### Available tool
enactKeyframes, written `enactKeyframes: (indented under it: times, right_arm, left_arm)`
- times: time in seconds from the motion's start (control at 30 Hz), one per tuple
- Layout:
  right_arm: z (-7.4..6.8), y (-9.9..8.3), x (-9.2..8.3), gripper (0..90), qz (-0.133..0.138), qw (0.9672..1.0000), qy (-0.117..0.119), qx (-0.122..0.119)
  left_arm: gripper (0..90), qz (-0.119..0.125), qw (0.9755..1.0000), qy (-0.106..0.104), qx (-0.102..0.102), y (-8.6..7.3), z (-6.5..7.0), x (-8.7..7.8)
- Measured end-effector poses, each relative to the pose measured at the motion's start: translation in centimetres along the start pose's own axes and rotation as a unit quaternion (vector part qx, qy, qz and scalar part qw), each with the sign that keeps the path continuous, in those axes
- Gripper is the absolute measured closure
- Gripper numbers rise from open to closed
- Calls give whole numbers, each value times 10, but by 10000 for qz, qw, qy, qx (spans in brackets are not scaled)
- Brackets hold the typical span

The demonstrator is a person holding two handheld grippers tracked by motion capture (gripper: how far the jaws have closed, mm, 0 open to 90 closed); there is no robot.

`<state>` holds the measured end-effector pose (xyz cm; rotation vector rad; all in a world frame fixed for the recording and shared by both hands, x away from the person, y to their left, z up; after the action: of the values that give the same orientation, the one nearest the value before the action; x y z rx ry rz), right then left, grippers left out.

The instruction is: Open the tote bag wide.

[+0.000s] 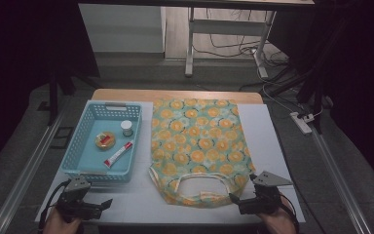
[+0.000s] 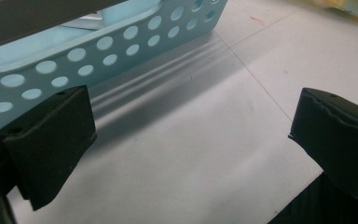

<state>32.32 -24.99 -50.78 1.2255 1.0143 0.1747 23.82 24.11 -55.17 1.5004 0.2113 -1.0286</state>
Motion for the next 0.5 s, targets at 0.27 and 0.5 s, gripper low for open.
enactKeyframes:
  times: [0.27,0.5]
  right_arm:
    - [-15,7,13,0,-201,9991,335,-155]
    - [-28,8,27,0,-493,9973,479,-277]
  left_arm:
    - [3,-3,10000,2,13,0,0,0]
    - [3,-3,10000,-2,14,0,0,0]
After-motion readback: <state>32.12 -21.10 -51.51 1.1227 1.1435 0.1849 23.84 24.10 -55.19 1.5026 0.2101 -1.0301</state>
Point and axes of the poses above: each handheld gripper's, and its own axes: x roughly forward along the jaws, y roughly out of its top, z roughly to its right, the point moved 4 cm from there along x, roughly forward along the jaws, and after that the axes turned 5 degrees about z, right-handed, at the moved point
